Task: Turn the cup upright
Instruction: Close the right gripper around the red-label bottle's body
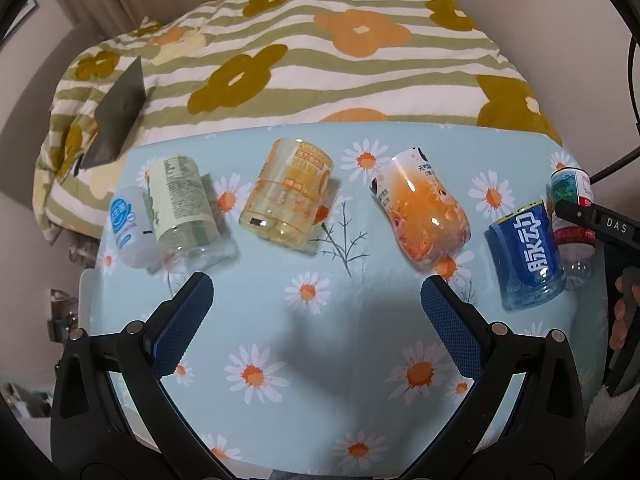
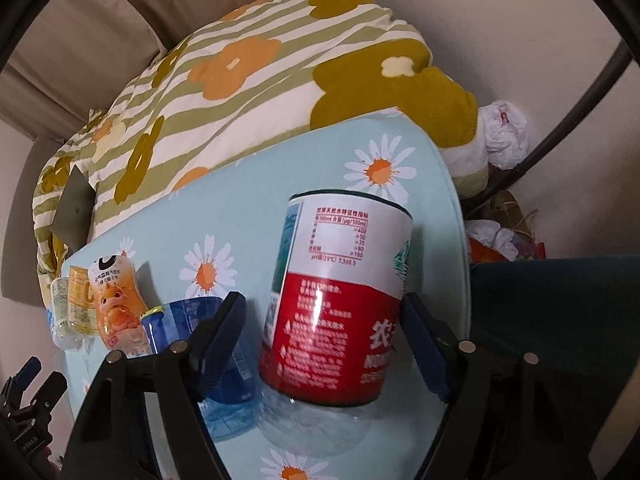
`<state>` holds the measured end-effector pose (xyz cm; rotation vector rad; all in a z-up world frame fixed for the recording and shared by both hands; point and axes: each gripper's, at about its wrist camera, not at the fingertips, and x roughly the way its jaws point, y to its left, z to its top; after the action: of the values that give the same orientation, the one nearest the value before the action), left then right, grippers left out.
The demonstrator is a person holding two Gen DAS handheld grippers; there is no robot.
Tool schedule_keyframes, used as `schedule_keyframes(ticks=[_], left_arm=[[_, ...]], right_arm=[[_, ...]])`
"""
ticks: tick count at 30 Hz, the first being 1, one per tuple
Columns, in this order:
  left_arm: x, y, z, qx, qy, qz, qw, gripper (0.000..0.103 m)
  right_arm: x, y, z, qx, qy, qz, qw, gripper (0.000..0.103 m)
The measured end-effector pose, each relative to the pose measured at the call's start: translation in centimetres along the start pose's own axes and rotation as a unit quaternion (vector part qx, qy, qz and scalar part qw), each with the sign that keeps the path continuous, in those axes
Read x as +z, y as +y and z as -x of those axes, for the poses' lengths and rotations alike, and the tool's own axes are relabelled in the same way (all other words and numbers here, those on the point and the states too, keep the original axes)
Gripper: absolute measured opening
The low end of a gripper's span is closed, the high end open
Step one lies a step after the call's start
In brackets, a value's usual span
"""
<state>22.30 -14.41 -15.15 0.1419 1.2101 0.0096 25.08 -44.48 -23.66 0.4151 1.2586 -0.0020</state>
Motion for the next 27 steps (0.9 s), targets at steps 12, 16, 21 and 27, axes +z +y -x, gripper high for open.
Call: schedule_keyframes(ticks=[12,16,21,27], left_arm=[[0.3,-0.8,-0.3,-0.001,0.002,-0.004,1.0,0.103],[0.3,-0.7,-0.3,-0.001,0.002,-0.005,1.0,0.103],[0.3,-0.7,-0.2,-0.002,0.002,-0.003,1.0,0.103],[0.0,-0.2,0.6,-0.006,-0.004,0.001,1.0,0.103]], right_arm=[[0.2,-0.1,-1.4,0.003,0.014,0.013,1.0,0.059],[0.2,-0.1,-1.3,0.003,0.012,0.017,1.0,0.059],[0.2,0.1,-1.1,0.001,0.009,0.022,1.0,0.058],[0.3,0.3,-0.1,-0.007,-0.001,0.03,1.0,0.058]])
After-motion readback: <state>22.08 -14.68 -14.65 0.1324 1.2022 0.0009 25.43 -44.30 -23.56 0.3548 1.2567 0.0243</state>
